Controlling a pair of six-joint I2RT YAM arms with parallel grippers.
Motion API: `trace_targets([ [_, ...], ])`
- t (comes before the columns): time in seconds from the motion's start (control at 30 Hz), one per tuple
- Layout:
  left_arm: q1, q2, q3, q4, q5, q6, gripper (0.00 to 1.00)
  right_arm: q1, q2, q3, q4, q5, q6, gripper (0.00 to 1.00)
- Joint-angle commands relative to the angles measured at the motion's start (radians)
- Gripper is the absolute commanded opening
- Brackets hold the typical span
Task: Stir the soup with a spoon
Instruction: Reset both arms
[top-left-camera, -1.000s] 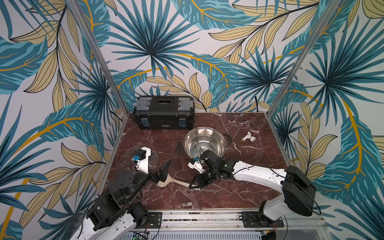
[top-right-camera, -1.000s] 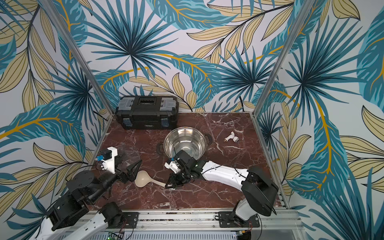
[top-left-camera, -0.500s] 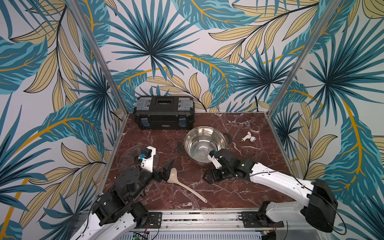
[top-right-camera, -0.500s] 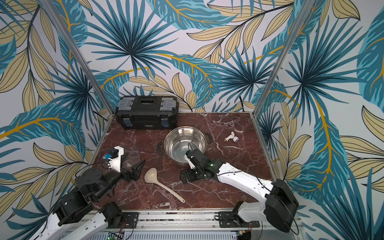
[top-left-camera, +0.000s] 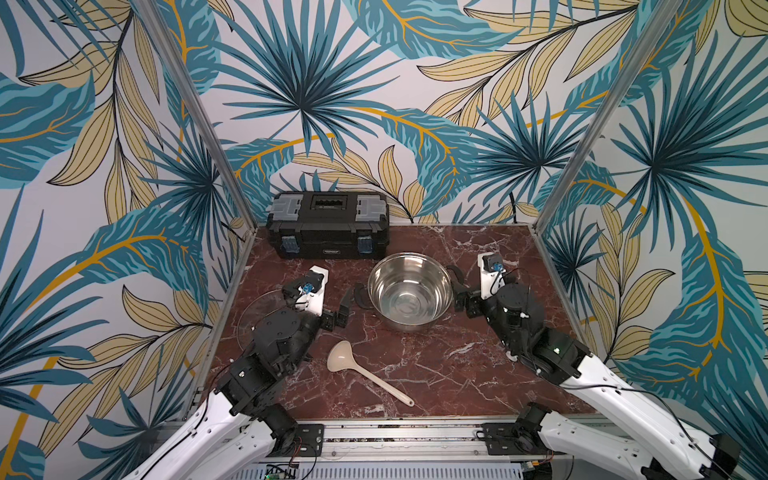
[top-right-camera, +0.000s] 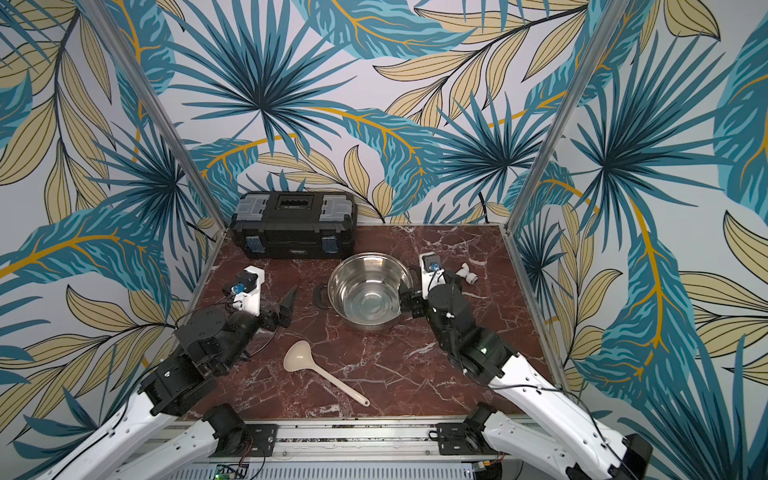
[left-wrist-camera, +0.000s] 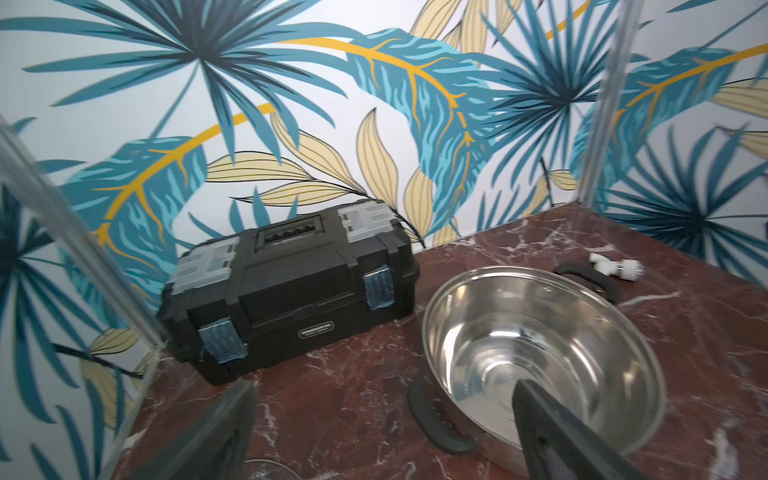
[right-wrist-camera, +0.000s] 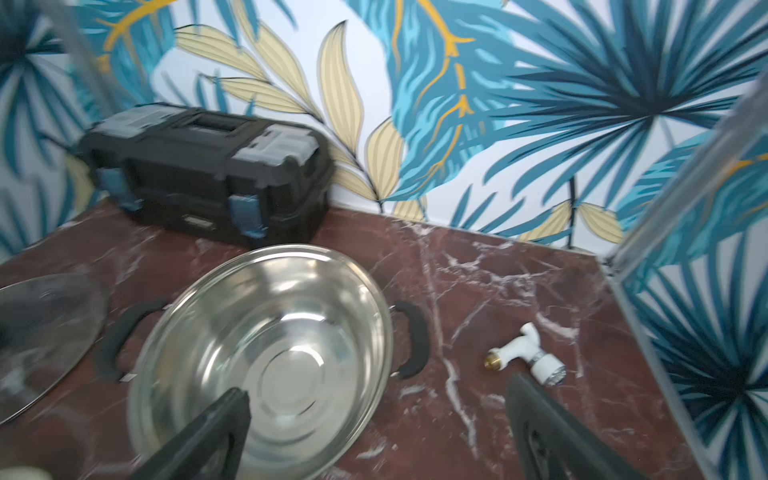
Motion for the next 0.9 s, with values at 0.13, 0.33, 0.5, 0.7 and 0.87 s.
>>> trace_targets([
  [0.13,0.429,0.203,-0.094,0.196,0.071,-0.043,1.00,-0.363,0.224,-0.121,0.414,0.020,-0.080,1.00],
  [0.33,0.586,0.388,-0.296,0.454,0.111,-0.052,1.00,-0.406,0.407,-0.325,0.681,0.061,-0.152,0.99],
  [0.5,0.664,0.582,-0.332,0.666,0.198,-0.063,1.00,-0.431,0.531,-0.476,1.016,0.013,-0.145,0.99],
  [0.7,0.697,0.705,-0.295,0.776,0.441,-0.110,1.00,-0.536,0.518,-0.551,1.095,-0.213,-0.066,1.00],
  [0.87,0.674,0.773,-0.326,0.904,0.487,-0.060,1.00,-0.571,0.563,-0.509,1.062,-0.312,-0.070,1.00],
])
